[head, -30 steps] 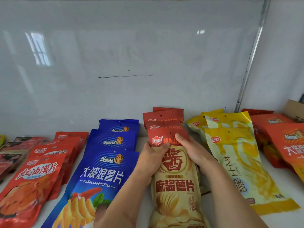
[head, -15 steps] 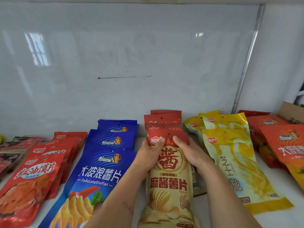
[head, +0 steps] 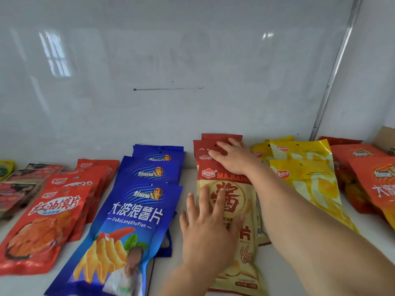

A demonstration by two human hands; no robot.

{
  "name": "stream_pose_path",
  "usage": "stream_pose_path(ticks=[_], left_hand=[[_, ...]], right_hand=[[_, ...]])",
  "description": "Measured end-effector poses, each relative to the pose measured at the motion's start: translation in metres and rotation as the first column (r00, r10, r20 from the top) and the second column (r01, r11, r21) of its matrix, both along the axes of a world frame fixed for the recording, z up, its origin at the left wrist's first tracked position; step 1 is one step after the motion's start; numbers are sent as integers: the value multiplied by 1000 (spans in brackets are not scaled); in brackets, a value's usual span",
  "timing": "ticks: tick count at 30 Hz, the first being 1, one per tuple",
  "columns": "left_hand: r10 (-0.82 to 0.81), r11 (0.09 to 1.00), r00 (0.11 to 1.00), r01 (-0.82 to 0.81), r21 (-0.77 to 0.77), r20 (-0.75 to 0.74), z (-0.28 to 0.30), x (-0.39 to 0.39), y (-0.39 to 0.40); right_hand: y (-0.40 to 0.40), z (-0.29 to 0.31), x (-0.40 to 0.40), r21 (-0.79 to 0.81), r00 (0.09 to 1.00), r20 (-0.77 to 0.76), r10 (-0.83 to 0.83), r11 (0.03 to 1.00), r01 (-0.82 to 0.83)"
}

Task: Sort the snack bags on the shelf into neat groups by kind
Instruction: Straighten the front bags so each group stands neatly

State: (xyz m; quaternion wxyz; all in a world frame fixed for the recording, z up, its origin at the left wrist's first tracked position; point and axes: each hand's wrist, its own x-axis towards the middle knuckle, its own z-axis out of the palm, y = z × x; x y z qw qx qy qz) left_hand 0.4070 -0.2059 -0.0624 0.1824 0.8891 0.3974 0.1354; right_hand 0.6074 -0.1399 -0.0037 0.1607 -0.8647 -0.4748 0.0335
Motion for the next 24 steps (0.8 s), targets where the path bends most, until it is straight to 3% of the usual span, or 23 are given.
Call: stream_pose_path(ticks=[8, 17, 21, 24], left_hand=[[-35, 993, 999, 31, -111, -38, -7, 3, 13], [-10, 995, 998, 3, -103, -67, -8, 11, 13], [-5, 994, 1000, 4, -112, -11, -9, 8, 13], [14, 992, 998, -7, -125, 59, -7, 8, 13]], right_hand=[[15, -21, 2, -90, 999, 0, -42, 995, 42], [18, -25, -3, -156, 999, 4, -50, 987, 50], [4, -10, -1, 106, 996, -80, 28, 994, -20], [-21, 4, -6, 354, 980, -184, 82, 935, -12]])
